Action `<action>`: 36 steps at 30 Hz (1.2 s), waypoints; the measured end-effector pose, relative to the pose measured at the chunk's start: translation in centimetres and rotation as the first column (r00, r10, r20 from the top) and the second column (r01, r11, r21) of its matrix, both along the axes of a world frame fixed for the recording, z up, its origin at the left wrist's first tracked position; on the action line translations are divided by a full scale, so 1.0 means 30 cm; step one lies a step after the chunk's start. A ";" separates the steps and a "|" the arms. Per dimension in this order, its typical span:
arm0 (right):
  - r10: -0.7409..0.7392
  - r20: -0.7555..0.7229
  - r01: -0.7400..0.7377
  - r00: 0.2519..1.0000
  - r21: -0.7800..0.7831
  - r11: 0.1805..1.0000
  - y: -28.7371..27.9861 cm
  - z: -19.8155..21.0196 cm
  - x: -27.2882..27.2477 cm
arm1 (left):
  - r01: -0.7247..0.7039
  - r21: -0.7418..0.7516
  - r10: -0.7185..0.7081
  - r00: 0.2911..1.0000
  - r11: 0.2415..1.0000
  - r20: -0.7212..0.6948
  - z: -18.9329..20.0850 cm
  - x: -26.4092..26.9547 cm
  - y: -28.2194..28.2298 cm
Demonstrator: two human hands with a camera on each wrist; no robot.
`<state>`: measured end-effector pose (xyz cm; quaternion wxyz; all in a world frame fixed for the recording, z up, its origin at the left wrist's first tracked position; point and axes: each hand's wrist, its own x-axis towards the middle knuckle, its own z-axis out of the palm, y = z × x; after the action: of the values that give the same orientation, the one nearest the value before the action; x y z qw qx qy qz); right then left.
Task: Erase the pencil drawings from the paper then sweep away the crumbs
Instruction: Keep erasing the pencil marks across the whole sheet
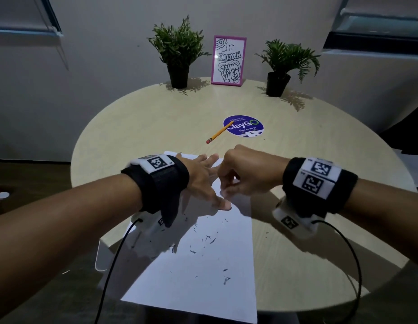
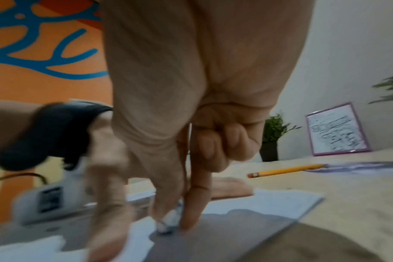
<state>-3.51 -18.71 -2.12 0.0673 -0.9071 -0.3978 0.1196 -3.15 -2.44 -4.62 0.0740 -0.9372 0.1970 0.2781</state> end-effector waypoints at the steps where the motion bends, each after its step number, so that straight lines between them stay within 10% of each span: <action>1: -0.030 0.012 0.030 0.999 0.010 0.999 -0.004 0.002 0.023 | -0.002 0.006 0.002 1.000 1.000 0.004 -0.001 -0.001 0.000; 7: -0.180 0.255 0.195 0.950 -0.032 0.980 0.008 -0.008 0.107 | -0.032 0.032 0.031 0.999 0.999 0.019 0.016 -0.015 -0.010; 22: -0.098 0.058 0.094 0.993 0.079 0.992 -0.031 -0.018 0.054 | 0.101 -0.143 -0.081 0.987 0.985 0.137 0.005 -0.024 0.034; 36: -0.121 0.284 0.134 0.951 -0.025 0.991 -0.003 -0.027 0.095 | 0.056 -0.148 -0.055 0.998 0.987 0.009 0.003 0.036 0.037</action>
<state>-0.65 -18.81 -2.94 -0.0024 -0.9400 -0.3411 -0.0068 -2.06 -1.33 -4.53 0.0125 -0.9350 0.2428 0.2582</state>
